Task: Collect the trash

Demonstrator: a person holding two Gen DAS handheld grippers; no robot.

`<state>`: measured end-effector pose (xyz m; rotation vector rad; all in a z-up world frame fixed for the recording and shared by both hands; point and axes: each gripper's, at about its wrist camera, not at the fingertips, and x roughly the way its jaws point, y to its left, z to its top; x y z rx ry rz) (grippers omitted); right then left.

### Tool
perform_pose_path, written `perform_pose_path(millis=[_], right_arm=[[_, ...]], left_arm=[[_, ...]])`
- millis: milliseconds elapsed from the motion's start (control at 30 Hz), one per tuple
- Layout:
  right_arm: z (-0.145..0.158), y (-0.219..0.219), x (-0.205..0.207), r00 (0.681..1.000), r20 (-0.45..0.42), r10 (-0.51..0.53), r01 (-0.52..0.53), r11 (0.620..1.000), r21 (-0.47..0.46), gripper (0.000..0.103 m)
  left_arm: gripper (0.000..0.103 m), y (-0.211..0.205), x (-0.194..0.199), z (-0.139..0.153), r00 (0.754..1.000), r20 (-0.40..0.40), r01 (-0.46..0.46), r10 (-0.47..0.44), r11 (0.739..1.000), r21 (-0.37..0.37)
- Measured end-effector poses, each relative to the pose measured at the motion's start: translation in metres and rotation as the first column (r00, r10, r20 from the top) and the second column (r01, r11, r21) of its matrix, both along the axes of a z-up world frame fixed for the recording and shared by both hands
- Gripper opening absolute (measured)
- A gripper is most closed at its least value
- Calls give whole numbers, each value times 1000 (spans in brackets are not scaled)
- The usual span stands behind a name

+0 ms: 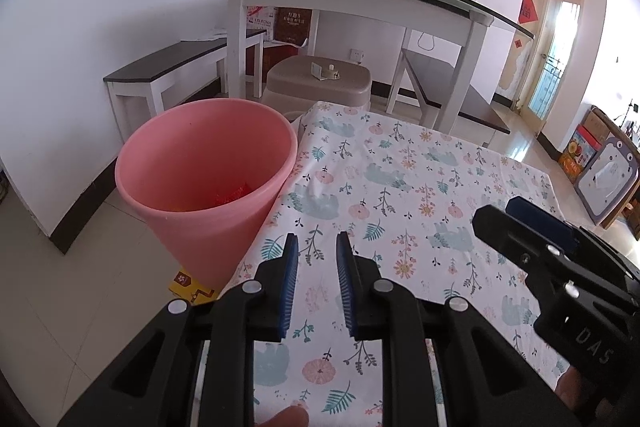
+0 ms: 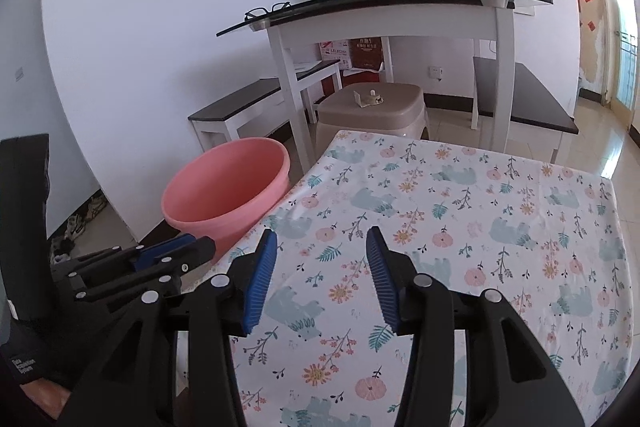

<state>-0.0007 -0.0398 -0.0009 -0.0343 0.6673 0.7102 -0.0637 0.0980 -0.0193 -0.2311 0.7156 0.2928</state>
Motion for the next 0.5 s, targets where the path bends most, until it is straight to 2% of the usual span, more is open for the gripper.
perform_pose_path(millis=[500], right_arm=[[-4, 7, -4, 1000, 15, 7, -6, 1000, -30, 47]], left_arm=[[15, 0, -1, 2, 1000, 0, 0, 0, 1000, 15]])
